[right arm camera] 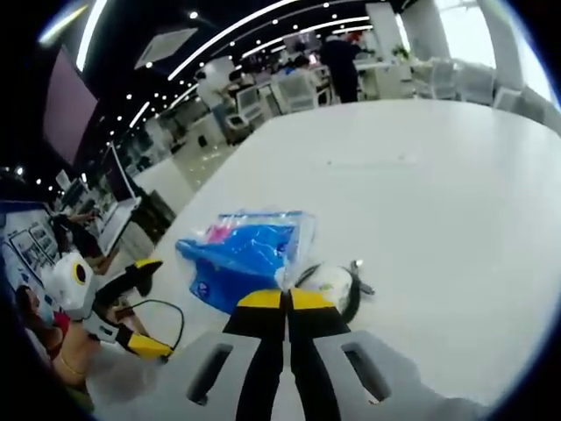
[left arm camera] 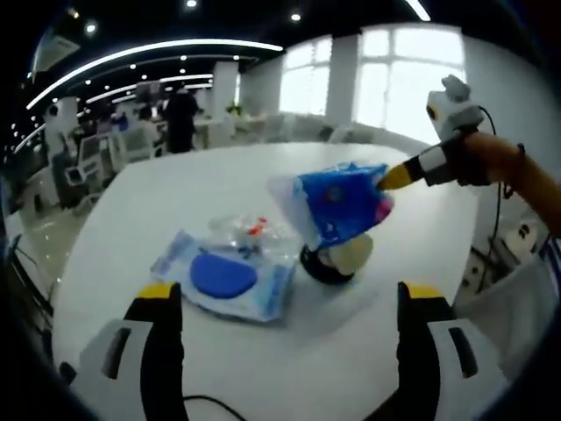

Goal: Arrange the tabletop items into an orderly group along one side of the table until the central work area is clear of visible clutter.

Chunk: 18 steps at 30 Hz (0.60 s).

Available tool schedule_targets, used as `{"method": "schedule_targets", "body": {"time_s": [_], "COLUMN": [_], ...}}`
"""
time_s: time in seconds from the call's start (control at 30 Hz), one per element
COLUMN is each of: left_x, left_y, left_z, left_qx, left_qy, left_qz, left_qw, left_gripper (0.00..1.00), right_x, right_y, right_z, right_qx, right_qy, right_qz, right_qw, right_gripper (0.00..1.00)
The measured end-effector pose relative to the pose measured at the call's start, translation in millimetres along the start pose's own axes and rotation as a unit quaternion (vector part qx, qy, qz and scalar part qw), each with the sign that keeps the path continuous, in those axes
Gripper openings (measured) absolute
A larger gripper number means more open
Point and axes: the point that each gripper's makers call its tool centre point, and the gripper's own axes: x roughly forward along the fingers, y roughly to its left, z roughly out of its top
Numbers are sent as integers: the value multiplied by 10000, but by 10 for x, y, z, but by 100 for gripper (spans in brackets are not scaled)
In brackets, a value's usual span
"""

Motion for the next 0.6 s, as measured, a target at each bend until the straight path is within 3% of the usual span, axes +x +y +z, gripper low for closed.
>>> {"method": "schedule_targets", "body": {"time_s": [0.37,0.6], "left_x": [49,67], "left_y": [-37,-83], "left_z": [-54,-137], "left_qx": [97,-93], "left_qy": [159,317], "left_qz": [-67,-226], "left_qw": [9998,9992], "left_gripper": [99,97], "right_x": [18,94], "right_y": [-354,-393], "right_z": [249,330], "right_qx": [-66,200], "right_qy": [9,31], "right_qz": [-226,-17], "right_qw": [9997,9998], "right_gripper": [1,1]}}
